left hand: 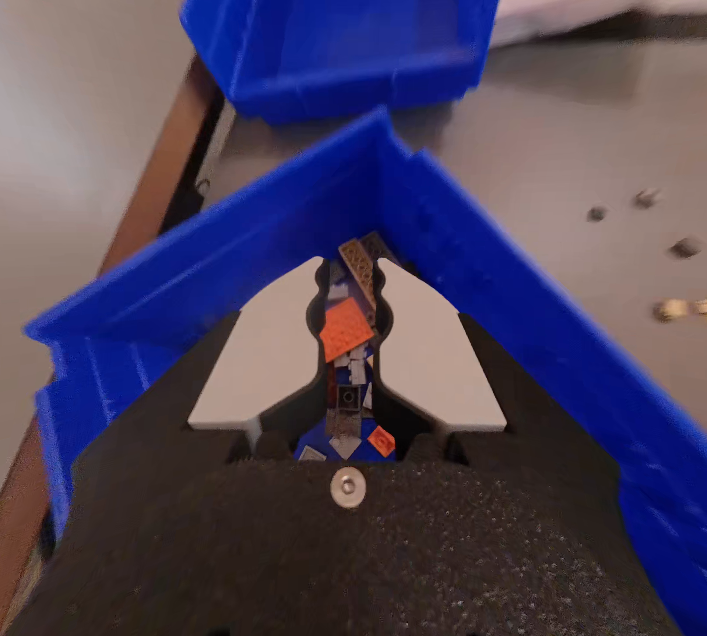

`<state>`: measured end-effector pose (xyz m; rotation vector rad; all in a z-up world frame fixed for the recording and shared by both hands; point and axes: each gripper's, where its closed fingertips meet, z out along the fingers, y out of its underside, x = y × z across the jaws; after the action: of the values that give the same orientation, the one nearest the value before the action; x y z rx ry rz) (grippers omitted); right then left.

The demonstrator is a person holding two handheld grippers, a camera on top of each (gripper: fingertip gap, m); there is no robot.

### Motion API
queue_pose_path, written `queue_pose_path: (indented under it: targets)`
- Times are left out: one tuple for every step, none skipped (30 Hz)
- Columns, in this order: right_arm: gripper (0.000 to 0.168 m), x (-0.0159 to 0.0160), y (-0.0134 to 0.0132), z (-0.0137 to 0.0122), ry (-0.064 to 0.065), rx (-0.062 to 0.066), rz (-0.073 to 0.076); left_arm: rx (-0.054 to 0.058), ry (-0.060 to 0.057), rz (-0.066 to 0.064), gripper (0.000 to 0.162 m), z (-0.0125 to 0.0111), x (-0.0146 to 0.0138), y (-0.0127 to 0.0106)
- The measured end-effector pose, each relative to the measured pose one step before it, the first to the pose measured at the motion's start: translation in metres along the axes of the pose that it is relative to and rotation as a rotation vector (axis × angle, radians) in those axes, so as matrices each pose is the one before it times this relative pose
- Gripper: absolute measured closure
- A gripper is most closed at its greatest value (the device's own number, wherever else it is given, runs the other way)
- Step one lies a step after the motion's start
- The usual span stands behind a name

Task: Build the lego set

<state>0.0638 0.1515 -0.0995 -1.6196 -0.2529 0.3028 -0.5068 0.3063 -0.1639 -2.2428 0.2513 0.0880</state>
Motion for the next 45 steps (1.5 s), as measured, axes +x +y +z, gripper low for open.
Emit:
queue_pose_path:
  targets:
    - [0.168, -0.00016, 0.0003, -0.0004, -0.0009, -0.0006, -0.0013, -0.0394, -0.004, 0.0043, 0.141, 0.01005, -0.00067, 0.0124]
    - [0.168, 0.00001, 0.0004, -0.00041, -0.0009, -0.0006, 0.001, -0.0391, 0.0054, -0.002, 0.139, 0.00909, 0.00099, 0.01041]
    - [0.168, -0.0001, 0.00043, -0.00032, -0.0026, -0.001, 0.003, -0.0398, 0.0156, -0.0097, 0.136, 0.00841, 0.00241, 0.00877]
    - [0.168, -0.0001, 0.00029, -0.00022, -0.0026, -0.0008, 0.0032, -0.0183, 0.0147, -0.017, 0.136, 0.00688, 0.00221, 0.00484]
    - [0.168, 0.00004, 0.00012, -0.00024, -0.0014, -0.0002, 0.0018, -0.0098, 0.0149, -0.0139, 0.136, 0.00519, 0.00266, 0.00273]
    - [0.168, 0.00003, 0.0002, -0.00016, -0.0016, -0.0008, 0.0005, -0.0188, 0.0181, -0.005, 0.134, 0.0042, 0.00351, 0.00299]
    - [0.168, 0.0, 0.00051, 0.0001, -0.0019, -0.0018, 0.0007, -0.0183, 0.0011, 0.0019, 0.132, 0.00351, 0.00136, 0.00228]
    - [0.168, 0.00001, 0.00063, 0.00005, -0.0019, -0.0021, 0.0022, -0.0079, -0.0047, 0.0097, 0.132, 0.00245, 0.00063, 0.00076]
    - [0.168, -0.00001, 0.00066, 0.00015, -0.0024, -0.0016, 0.0033, -0.0124, -0.001, 0.0069, 0.133, 0.00201, 0.001, 0.00116]
    - [0.168, -0.00027, 0.00077, 0.00031, -0.0033, -0.0017, 0.0035, -0.0067, 0.0006, 0.0027, 0.134, 0.00146, 0.00094, 0.00037]
    - [0.168, -0.00036, 0.00097, 0.0003, -0.0037, -0.0025, 0.0028, -0.0004, -0.0012, 0.0001, 0.134, 0.00034, 0.00009, -0.00062]
    - [0.168, -0.00044, 0.001, 0.00047, -0.0038, -0.0036, 0.0019, -0.007, -0.0016, -0.0002, 0.134, 0.00003, -0.00057, 0.00012]
    - [0.168, -0.00047, 0.00117, 0.00048, -0.0036, -0.0041, 0.0017, -0.006, -0.0013, 0.0003, 0.134, -0.00004, -0.00093, 0.00021]
    - [0.168, -0.00047, 0.00114, 0.00028, -0.0038, -0.0038, 0.0017, -0.0051, -0.008, 0.002, 0.134, -0.00014, -0.00201, 0.00065]
    - [0.168, -0.00049, 0.00092, 0.00028, -0.0039, -0.0036, 0.0016, -0.0035, -0.0076, 0.0052, 0.133, -0.00025, -0.00248, 0.00096]
    - [0.168, -0.0003, 0.00075, 0.00027, -0.0031, -0.0031, 0.0017, -0.0022, -0.0001, -0.0027, 0.133, -0.00058, -0.00199, 0.00108]
    - [0.168, -0.00025, 0.00055, 0.00019, -0.0028, -0.0023, 0.0021, -0.0039, 0.0048, -0.0054, 0.133, -0.00011, -0.00144, 0.00155]
    - [0.168, -0.00035, 0.00051, 0.00021, -0.0032, -0.002, 0.0029, -0.0024, 0.0093, -0.0031, 0.132, 0.0004, -0.00058, 0.00157]
    - [0.168, -0.00044, 0.00051, 0.00034, -0.0033, -0.0021, 0.0031, 0.0005, 0.0002, -0.0003, 0.132, -0.00001, -0.00134, 0.00072]
    - [0.168, -0.00036, 0.00057, 0.00035, -0.0026, -0.0025, 0.0021, -0.0047, -0.008, 0.0063, 0.131, -0.0007, -0.00224, 0.00087]
    - [0.168, -0.00035, 0.00084, 0.00032, -0.0017, -0.003, 0.0007, -0.0074, -0.0124, 0.0114, 0.132, -0.00083, -0.00271, 0.00104]
    - [0.168, -0.00037, 0.0008, 0.00028, -0.0021, -0.0034, 0.0003, -0.0057, -0.0063, 0.0139, 0.132, -0.00027, -0.00153, 0.00116]
    - [0.168, -0.00056, 0.00059, 0.00027, -0.0029, -0.0033, 0.0011, -0.0045, 0.0045, 0.0105, 0.132, 0.00015, 0.00058, 0.00114]
    - [0.168, -0.00067, 0.00048, 0.00032, -0.0035, -0.0025, 0.0016, -0.0166, 0.0023, 0.0136, 0.132, 0.00103, 0.00107, 0.00311]
    - [0.168, -0.00079, 0.00032, 0.00031, -0.0035, -0.0019, 0.0014, -0.0165, -0.0069, 0.0231, 0.131, 0.0014, 0.00067, 0.00302]
    - [0.168, -0.00074, 0.00042, 0.00028, -0.0027, -0.0018, 0.0004, -0.0055, -0.0157, 0.0264, 0.131, 0.00061, 0.00023, 0.00101]
    - [0.168, -0.00088, 0.00059, 0.0003, -0.002, -0.0021, -0.0007, -0.0006, -0.0127, 0.0182, 0.133, -0.00026, 0.00045, -0.00044]
    - [0.168, -0.00082, 0.0006, 0.00038, -0.0021, -0.0023, -0.0011, -0.0046, -0.0123, 0.0118, 0.134, 0.00016, 0.00009, -0.00044]
    - [0.168, -0.00106, 0.00065, 0.0004, -0.0031, -0.0027, -0.0008, -0.0042, -0.0148, 0.0143, 0.135, 0.00039, -0.00038, -0.00075]
    - [0.168, -0.00111, 0.00071, 0.00045, -0.0039, -0.0033, -0.0009, -0.0067, -0.0126, 0.016, 0.14, 0.00069, -0.00005, -0.00041]
    - [0.168, -0.00114, 0.00072, 0.0004, -0.0035, -0.0033, -0.0015, -0.0084, -0.0165, 0.0173, 0.143, 0.00057, -0.00068, -0.00033]
    - [0.168, -0.00087, 0.00054, 0.00011, -0.0022, -0.0023, -0.0023, -0.0093, -0.0189, 0.0202, 0.144, 0.00014, -0.00147, -0.00003]
    - [0.168, -0.00066, 0.00027, -0.00001, -0.0008, -0.0008, -0.0028, -0.0071, -0.0178, 0.0192, 0.144, -0.00006, -0.00153, 0.00013]
    - [0.168, -0.00038, -0.00005, -0.00019, -0.0001, 0.0002, -0.0025, 0.0001, -0.012, 0.0122, 0.145, -0.00045, -0.00121, -0.00011]
    - [0.168, -0.00029, -0.00011, -0.00012, 0.0, 0.0005, -0.0016, 0.0108, -0.0079, -0.0018, 0.145, -0.00215, -0.00151, -0.0012]
    - [0.168, -0.00011, -0.00019, -0.00013, -0.0003, 0.0009, -0.0003, 0.0205, -0.0028, -0.0142, 0.145, -0.00387, -0.00195, -0.00246]
    - [0.168, -0.00041, -0.00033, -0.00007, -0.0014, 0.0012, 0.0006, 0.0276, -0.0016, -0.0208, 0.145, -0.00552, -0.0028, -0.00352]
    - [0.168, -0.0006, -0.00043, -0.00002, -0.0032, 0.002, 0.0, 0.0313, -0.0011, -0.02, 0.145, -0.0074, -0.00314, -0.00431]
    - [0.168, -0.00142, -0.00075, -0.00014, -0.0065, 0.0043, -0.0027, 0.0341, 0.0055, -0.0181, 0.145, -0.00924, -0.00221, -0.00524]
    - [0.168, -0.00205, -0.00117, -0.00018, -0.0092, 0.0066, -0.0067, 0.0381, 0.0155, -0.0154, 0.145, -0.01118, -0.00004, -0.00668]
    - [0.168, -0.00294, -0.00156, -0.00028, -0.0133, 0.0085, -0.0114, 0.0413, 0.0236, -0.0091, 0.145, -0.01264, 0.00252, -0.00793]
    - [0.167, -0.00554, -0.00288, -0.00041, -0.0278, 0.0165, -0.0179, 0.0431, 0.0378, -0.0024, 0.145, -0.0135, 0.00646, -0.0092]
    - [0.165, -0.00869, -0.00448, -0.00077, -0.0447, 0.0272, -0.0238, 0.0447, 0.0509, 0.0024, 0.145, -0.01394, 0.01093, -0.01039]
    - [0.164, -0.00944, -0.0052, -0.00071, -0.0437, 0.0287, -0.0284, 0.0429, 0.0546, 0.0124, 0.145, -0.01344, 0.01477, -0.01084]
    - [0.164, -0.00857, -0.0046, -0.0003, -0.0323, 0.0221, -0.036, 0.0349, 0.0573, 0.0212, 0.145, -0.01197, 0.01843, -0.00999]
